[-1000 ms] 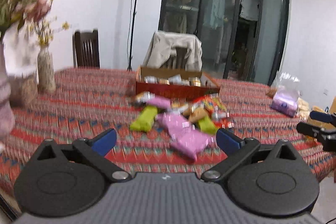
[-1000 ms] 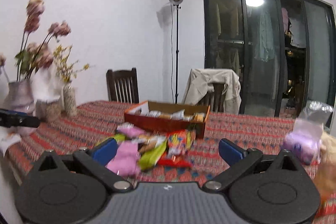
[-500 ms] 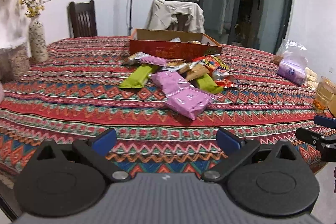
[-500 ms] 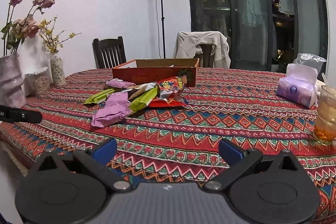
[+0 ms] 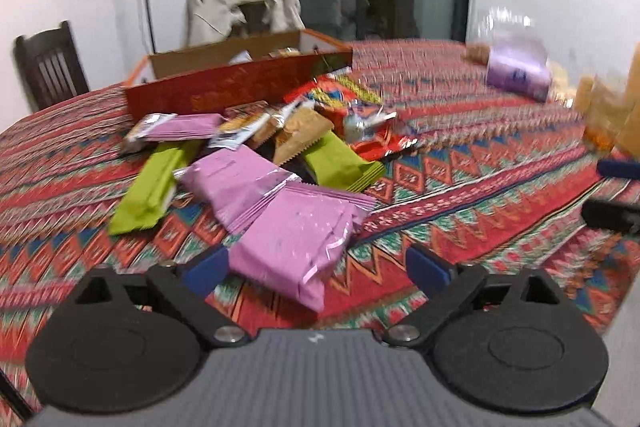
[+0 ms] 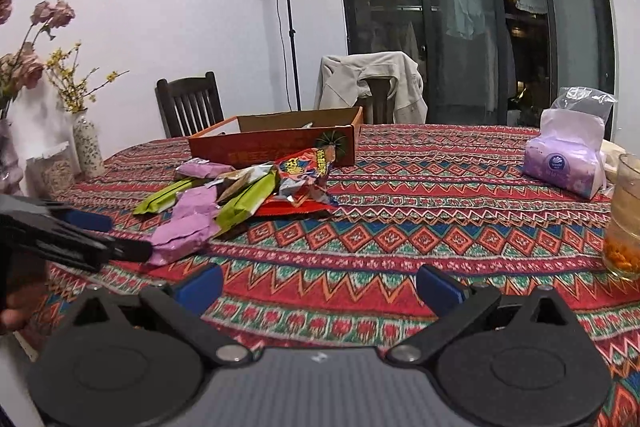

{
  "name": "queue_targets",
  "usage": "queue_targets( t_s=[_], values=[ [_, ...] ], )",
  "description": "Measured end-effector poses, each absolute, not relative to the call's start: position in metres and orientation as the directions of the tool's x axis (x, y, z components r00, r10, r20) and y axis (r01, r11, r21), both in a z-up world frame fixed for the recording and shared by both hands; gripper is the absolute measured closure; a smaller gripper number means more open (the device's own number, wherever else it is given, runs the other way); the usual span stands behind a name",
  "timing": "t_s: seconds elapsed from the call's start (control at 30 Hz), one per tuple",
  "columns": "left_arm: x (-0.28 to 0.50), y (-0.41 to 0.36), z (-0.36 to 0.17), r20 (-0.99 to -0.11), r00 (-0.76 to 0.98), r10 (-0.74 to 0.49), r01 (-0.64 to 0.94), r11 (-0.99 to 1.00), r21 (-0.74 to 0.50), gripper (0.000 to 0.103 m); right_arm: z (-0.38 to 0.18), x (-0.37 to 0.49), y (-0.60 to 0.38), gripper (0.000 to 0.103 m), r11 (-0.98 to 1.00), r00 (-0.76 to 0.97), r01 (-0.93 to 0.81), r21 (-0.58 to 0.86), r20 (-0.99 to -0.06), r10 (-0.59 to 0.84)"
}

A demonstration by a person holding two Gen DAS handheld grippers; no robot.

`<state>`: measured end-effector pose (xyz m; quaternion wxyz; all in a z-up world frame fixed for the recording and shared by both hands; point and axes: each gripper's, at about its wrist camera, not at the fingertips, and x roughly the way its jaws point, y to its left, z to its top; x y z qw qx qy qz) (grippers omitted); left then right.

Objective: Organize snacks
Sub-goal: 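Move both tools back toward the snack pile, then grasp a pink packet with the left tool while the right tool grasps a gold cracker packet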

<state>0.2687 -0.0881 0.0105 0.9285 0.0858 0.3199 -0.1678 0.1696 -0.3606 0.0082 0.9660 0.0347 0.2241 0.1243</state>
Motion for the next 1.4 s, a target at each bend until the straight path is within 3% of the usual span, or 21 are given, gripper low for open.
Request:
queue_targets(
  t_s=[0.23, 0.3, 0.4, 0.6, 0.73, 0.9, 1.0, 1.07, 1.23, 1.4],
  values=[
    [0.307, -0.093, -0.008, -0.645, 0.703, -0.300, 0.445, 0.893, 0.069, 0.011, 0.015, 0.220, -0.350, 0.001, 0.960, 0.848, -0.258, 0.107, -0.451, 0.278],
    [0.311, -0.087, -0.010, -0.652, 0.694, -0.306, 0.437, 0.899, 0.043, 0.032, 0.018, 0.237, -0.343, 0.002, 0.957, 0.846, -0.267, 0.109, -0.450, 0.287],
    [0.309, -0.074, -0.011, -0.644, 0.687, -0.338, 0.441, 0.897, -0.001, 0.040, 0.021, 0.264, -0.325, 0.003, 0.952, 0.837, -0.289, 0.105, -0.454, 0.304],
    [0.303, -0.028, 0.000, -0.621, 0.718, -0.314, 0.333, 0.939, -0.089, 0.041, 0.019, 0.323, -0.264, 0.016, 0.925, 0.800, -0.375, 0.064, -0.483, 0.357],
    [0.306, 0.019, 0.013, -0.577, 0.774, -0.261, 0.201, 0.965, -0.166, 0.041, 0.011, 0.364, -0.212, 0.024, 0.920, 0.791, -0.390, -0.042, -0.526, 0.312],
    [0.309, 0.051, 0.019, -0.585, 0.786, -0.202, 0.114, 0.976, -0.185, 0.041, -0.004, 0.395, -0.173, 0.030, 0.918, 0.794, -0.382, -0.104, -0.545, 0.269],
    [0.301, 0.056, 0.020, -0.579, 0.789, -0.204, 0.113, 0.975, -0.189, 0.041, -0.005, 0.395, -0.171, 0.056, 0.922, 0.816, -0.348, -0.168, -0.539, 0.209],
    [0.295, 0.053, 0.020, -0.577, 0.788, -0.212, 0.113, 0.973, -0.202, 0.041, -0.004, 0.390, -0.179, 0.063, 0.923, 0.810, -0.349, -0.161, -0.548, 0.210],
    [0.278, 0.033, 0.021, -0.565, 0.788, -0.245, 0.142, 0.965, -0.220, 0.041, 0.003, 0.357, -0.205, 0.065, 0.932, 0.825, -0.314, -0.182, -0.539, 0.173],
    [0.265, 0.000, 0.018, -0.576, 0.770, -0.274, 0.189, 0.960, -0.205, 0.041, 0.006, 0.303, -0.249, 0.065, 0.950, 0.813, -0.303, -0.078, -0.541, 0.215]
  ],
)
